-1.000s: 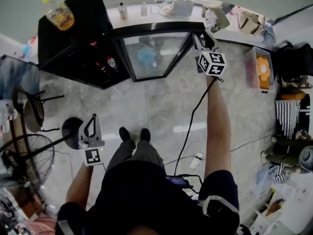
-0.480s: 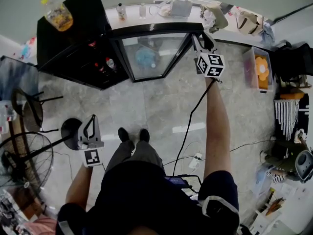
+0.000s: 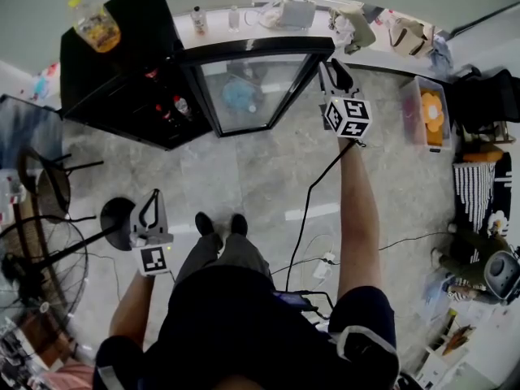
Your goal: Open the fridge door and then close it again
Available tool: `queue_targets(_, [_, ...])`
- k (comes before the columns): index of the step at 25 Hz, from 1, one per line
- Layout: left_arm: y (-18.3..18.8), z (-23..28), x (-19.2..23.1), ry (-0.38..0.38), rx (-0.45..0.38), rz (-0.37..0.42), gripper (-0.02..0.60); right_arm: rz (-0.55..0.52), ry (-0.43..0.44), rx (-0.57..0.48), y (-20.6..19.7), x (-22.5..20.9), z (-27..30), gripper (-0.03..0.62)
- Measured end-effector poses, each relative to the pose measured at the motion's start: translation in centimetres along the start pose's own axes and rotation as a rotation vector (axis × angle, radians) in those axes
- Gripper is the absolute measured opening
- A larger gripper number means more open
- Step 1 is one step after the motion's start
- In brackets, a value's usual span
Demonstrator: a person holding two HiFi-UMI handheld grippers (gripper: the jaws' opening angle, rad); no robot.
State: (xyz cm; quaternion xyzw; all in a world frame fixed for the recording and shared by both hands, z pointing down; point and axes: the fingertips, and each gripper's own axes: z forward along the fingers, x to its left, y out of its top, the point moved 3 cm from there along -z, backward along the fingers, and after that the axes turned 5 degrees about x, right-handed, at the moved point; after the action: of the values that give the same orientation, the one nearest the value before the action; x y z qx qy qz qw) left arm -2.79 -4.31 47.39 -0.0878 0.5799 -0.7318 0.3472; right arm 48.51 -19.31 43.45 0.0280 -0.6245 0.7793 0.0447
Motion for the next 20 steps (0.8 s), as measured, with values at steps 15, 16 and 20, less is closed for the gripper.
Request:
queue_targets(15, [2.2,1.2,-0.3,-0.028,-0.066,-0.012,0.021,-0.011,-0.025,-0.063,1.6,5.6,-8.0,0.020])
queue_targets(16, [2.5,1.2,-0.3,-0.029,-0.075,-0.016,0.021,0.000,-0.030,-0.074,1.9,6.1,-8.7,0.020])
queue_targets(20, [3.8,1.5,-0.5,-0.028,-0.107,-0.045,0.022,0.033,-0.068,-0.126,3.2,7.9,-11.7,0.020])
